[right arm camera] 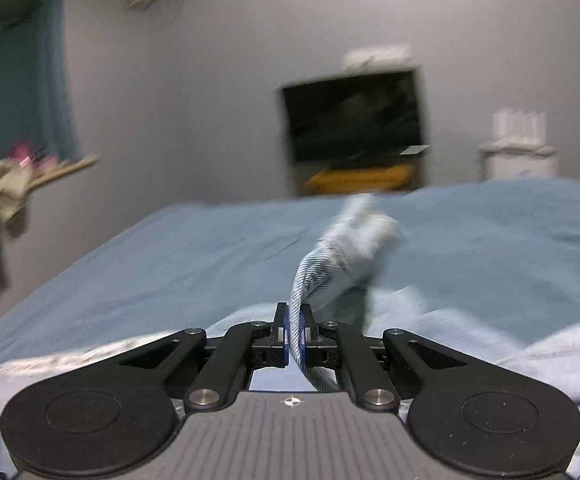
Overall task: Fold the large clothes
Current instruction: 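Lay the sleeve across the jacket body and open the right tool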
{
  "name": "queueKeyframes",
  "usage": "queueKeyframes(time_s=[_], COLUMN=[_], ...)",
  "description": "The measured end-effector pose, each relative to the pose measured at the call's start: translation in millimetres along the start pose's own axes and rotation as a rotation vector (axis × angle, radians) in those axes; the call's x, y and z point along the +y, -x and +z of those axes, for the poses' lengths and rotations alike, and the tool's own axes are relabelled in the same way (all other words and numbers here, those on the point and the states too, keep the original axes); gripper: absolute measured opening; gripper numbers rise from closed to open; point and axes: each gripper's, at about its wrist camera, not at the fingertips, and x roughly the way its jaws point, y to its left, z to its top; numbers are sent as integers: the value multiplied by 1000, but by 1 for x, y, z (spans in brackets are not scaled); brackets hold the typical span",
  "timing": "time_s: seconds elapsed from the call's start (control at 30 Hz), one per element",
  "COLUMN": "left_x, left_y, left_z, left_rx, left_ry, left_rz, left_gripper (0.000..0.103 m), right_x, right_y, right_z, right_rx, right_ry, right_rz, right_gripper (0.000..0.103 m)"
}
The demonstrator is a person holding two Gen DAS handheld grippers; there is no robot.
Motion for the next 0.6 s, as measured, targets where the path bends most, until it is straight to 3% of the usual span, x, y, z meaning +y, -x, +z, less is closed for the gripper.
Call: queueKeyframes(time_s=[0.1,0.13,0.17,0.23,0.27,0.3,0.37,0.4,0.6], left_x=[8,11,14,19,21,23,27,29,59], left_y=[-2,-3,-4,-6,-7,-6,-5,-3,20], left_z=[3,3,4,5,6,7,9,10,18], left_rx=[3,6,11,18,17,15,21,13,-75], left_ry=[34,46,60,89,104,118,142,163,349], left_rz=[1,3,4,4,2,-1,-12,-21,-72], left_gripper=[103,103,103,103,103,103,103,103,103], right_x=[33,40,49,42,35,24,0,-15,-75], right_y=[-34,-42,-42,-33,-23,-9,2,-4,58], right_z=[-6,-10,-18,-21,-23,-28,-31,-32,-76], right_rx=[139,182,204,178,155,135,106,96,102], right_ry=[11,10,-3,-57,-86,-122,-191,-216,-210], right_rz=[89,101,109,124,124,126,121,105,-126], right_gripper=[6,9,19,31,45,51,54,54,55])
